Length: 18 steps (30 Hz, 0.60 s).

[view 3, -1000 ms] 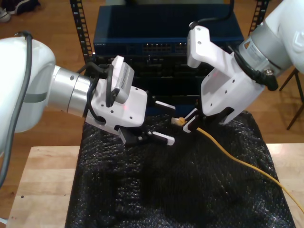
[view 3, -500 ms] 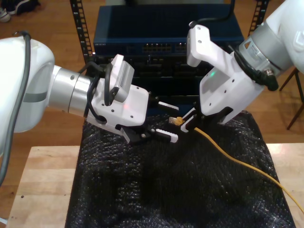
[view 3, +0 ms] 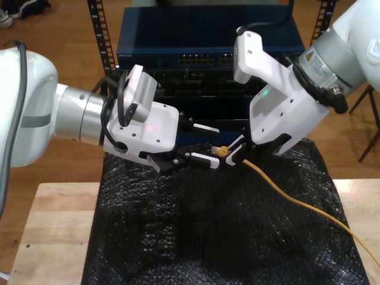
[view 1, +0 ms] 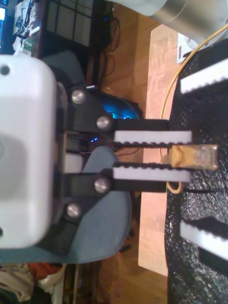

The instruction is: Grab the cable and plug it in

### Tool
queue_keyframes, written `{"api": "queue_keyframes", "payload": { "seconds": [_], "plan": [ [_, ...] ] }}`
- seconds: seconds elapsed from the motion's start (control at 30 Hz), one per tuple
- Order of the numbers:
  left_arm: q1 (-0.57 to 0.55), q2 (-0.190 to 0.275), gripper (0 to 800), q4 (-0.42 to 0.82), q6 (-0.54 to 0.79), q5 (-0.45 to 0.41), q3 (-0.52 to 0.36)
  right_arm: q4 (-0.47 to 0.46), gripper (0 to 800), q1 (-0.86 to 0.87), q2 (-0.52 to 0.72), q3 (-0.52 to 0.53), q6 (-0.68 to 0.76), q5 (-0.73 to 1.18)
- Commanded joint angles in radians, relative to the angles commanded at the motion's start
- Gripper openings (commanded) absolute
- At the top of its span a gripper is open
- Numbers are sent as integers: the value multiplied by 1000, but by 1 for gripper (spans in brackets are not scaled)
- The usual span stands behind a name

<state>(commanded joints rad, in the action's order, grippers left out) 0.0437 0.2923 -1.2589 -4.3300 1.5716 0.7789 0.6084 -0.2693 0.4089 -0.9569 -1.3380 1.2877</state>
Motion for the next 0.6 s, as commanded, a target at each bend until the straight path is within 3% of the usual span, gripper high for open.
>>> {"api": "queue_keyframes", "payload": {
  "seconds": [0.27, 0.6],
  "plan": [
    [0, 0, 521, 0, 2, 0, -2, 0, 11, 0, 0, -2, 2, 0],
    [2, 0, 344, 0, 2, -2, -6, 0, 11, 0, 0, -2, 0, 0]
  ]
}}
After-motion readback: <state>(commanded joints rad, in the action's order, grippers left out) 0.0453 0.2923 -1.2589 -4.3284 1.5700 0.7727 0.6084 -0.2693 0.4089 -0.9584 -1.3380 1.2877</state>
